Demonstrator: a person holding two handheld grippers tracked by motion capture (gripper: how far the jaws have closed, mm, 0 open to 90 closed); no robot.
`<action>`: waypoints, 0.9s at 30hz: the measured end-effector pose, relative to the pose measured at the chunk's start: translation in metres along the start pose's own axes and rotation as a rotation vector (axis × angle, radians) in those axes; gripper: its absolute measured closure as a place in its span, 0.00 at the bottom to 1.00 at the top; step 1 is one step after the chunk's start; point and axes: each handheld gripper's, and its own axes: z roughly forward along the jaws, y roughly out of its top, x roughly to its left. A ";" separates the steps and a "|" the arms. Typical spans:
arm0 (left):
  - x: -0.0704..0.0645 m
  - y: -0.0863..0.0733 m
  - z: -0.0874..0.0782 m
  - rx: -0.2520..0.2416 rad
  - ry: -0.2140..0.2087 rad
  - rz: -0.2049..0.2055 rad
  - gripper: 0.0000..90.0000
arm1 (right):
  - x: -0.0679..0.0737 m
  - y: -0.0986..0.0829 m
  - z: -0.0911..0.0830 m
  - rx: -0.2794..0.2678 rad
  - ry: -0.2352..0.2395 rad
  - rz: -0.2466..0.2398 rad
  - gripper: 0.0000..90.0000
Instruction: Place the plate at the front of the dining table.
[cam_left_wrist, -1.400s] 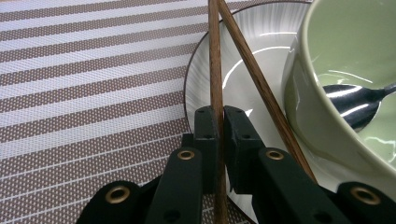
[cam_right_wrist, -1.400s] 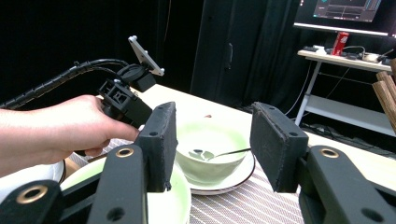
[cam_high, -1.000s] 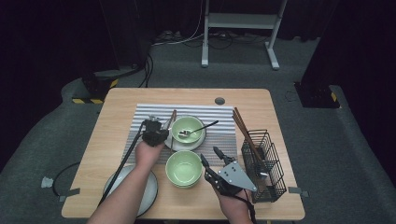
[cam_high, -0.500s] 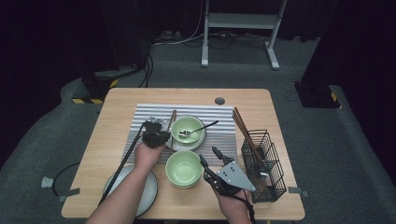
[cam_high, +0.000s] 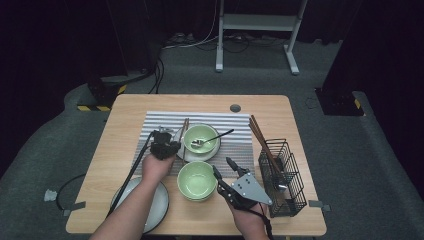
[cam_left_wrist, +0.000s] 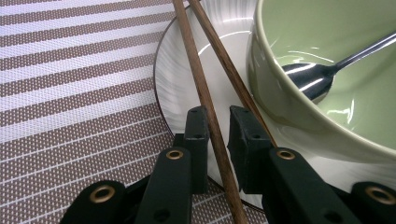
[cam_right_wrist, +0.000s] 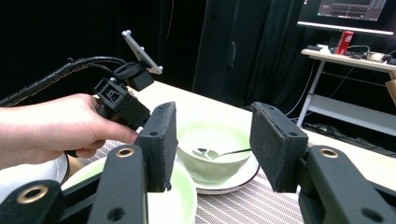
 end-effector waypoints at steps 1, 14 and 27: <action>0.000 0.000 -0.001 -0.004 0.001 0.002 0.85 | 0.000 0.000 0.000 0.000 0.000 0.000 0.57; 0.006 -0.006 -0.013 -0.018 0.061 0.031 0.93 | 0.000 0.001 -0.001 -0.003 0.001 -0.004 0.57; 0.003 -0.014 -0.014 0.002 0.039 0.050 0.92 | 0.001 0.000 0.000 0.000 0.001 -0.001 0.57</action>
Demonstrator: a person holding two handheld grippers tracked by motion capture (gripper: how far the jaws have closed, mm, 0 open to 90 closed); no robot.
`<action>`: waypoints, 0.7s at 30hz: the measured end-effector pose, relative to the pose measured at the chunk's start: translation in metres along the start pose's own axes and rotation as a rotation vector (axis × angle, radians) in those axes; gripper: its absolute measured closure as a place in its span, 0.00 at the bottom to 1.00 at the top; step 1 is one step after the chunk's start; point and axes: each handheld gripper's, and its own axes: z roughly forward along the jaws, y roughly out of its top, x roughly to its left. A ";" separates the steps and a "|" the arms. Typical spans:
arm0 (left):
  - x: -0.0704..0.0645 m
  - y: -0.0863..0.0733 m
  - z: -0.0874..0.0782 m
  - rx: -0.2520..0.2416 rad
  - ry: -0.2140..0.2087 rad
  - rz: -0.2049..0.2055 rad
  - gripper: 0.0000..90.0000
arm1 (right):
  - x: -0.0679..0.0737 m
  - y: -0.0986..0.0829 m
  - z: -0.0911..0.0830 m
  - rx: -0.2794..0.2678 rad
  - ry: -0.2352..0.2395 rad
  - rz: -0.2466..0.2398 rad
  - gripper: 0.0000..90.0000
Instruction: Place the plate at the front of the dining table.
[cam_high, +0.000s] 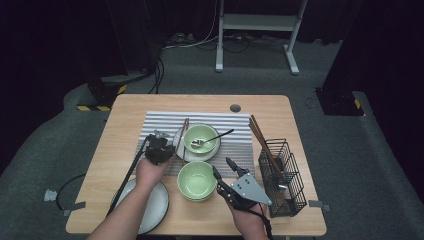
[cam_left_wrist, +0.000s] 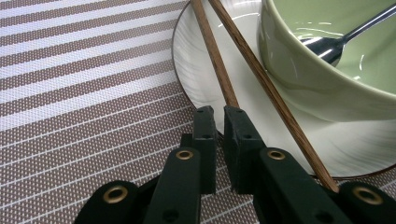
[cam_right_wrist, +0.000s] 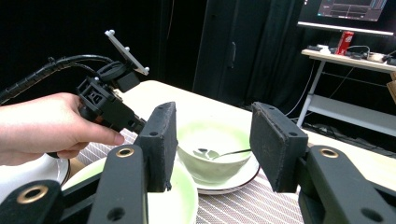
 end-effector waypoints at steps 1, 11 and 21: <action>-0.001 0.000 0.000 -0.002 0.000 0.001 0.92 | 0.000 0.000 0.000 -0.002 -0.001 -0.002 0.57; -0.004 0.000 0.000 -0.004 -0.014 0.005 0.92 | -0.001 0.001 -0.001 -0.004 -0.002 0.003 0.57; -0.008 0.000 -0.001 -0.006 -0.023 0.011 0.92 | 0.000 0.001 -0.001 -0.003 0.000 0.001 0.57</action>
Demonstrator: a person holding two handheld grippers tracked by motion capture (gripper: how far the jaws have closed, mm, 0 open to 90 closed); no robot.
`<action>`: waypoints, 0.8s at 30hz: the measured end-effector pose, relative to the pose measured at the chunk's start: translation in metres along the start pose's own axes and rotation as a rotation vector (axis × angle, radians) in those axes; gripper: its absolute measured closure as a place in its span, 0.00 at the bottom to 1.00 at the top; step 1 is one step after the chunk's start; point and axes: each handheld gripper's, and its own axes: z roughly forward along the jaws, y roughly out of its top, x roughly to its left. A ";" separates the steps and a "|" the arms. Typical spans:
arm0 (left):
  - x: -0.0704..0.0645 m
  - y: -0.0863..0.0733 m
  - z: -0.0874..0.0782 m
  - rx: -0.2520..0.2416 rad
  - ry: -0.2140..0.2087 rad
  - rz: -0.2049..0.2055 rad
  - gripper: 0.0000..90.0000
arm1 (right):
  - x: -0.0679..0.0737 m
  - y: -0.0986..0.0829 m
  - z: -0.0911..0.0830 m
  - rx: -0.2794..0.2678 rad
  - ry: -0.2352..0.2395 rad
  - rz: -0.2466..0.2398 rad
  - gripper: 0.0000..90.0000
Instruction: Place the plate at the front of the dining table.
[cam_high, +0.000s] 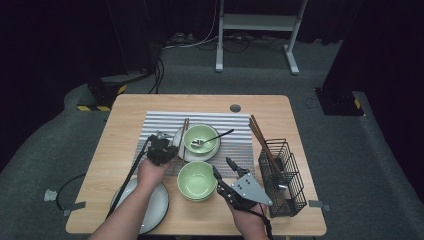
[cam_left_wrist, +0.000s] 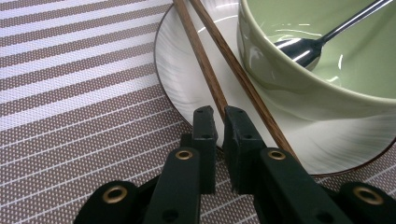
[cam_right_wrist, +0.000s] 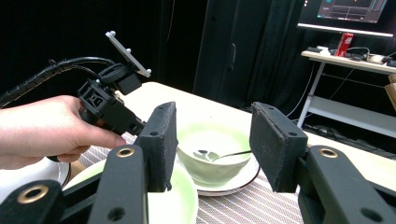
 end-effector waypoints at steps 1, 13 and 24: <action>-0.001 0.000 0.000 0.000 -0.003 0.001 0.92 | 0.000 0.000 0.000 0.000 0.000 0.000 0.57; -0.005 0.002 0.001 -0.006 -0.022 0.001 0.91 | 0.001 0.000 0.000 -0.001 0.003 0.001 0.57; -0.006 0.002 0.000 -0.014 -0.042 0.001 0.90 | -0.002 0.000 0.000 0.000 -0.004 0.006 0.57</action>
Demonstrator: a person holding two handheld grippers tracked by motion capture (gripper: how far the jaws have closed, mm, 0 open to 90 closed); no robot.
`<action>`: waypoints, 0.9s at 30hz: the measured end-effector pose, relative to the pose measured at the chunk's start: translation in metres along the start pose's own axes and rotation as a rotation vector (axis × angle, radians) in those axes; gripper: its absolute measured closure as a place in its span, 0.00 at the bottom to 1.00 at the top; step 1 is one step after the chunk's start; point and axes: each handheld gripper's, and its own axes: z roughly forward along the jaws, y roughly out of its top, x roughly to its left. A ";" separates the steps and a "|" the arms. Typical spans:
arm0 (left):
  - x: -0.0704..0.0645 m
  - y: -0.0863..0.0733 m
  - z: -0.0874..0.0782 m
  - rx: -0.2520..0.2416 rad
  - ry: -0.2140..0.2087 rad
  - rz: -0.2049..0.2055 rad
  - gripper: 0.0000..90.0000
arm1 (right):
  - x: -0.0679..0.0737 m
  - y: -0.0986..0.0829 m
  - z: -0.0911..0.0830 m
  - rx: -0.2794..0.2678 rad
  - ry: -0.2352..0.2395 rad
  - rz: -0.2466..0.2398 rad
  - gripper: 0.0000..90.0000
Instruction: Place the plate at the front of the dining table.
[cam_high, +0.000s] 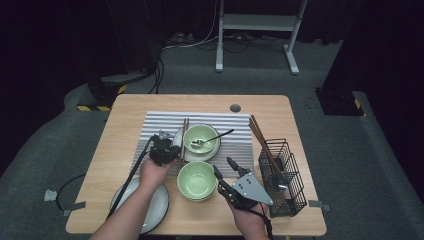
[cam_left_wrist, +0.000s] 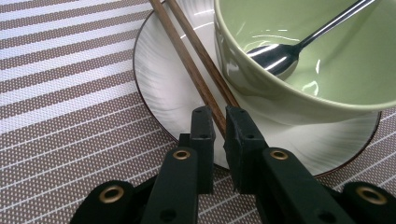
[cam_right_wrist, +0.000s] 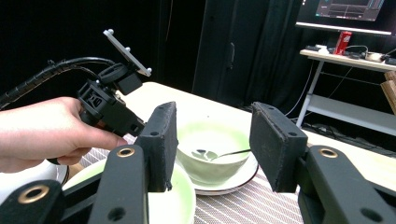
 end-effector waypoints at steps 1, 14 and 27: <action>0.000 0.000 0.000 -0.004 -0.003 -0.001 0.90 | 0.000 0.000 0.000 0.000 0.000 -0.001 0.57; -0.001 0.001 0.003 -0.010 -0.025 0.011 0.90 | 0.002 -0.001 0.001 0.005 0.002 -0.005 0.57; -0.002 0.002 0.005 -0.011 -0.031 0.015 0.91 | 0.001 0.000 0.001 0.003 0.000 -0.001 0.57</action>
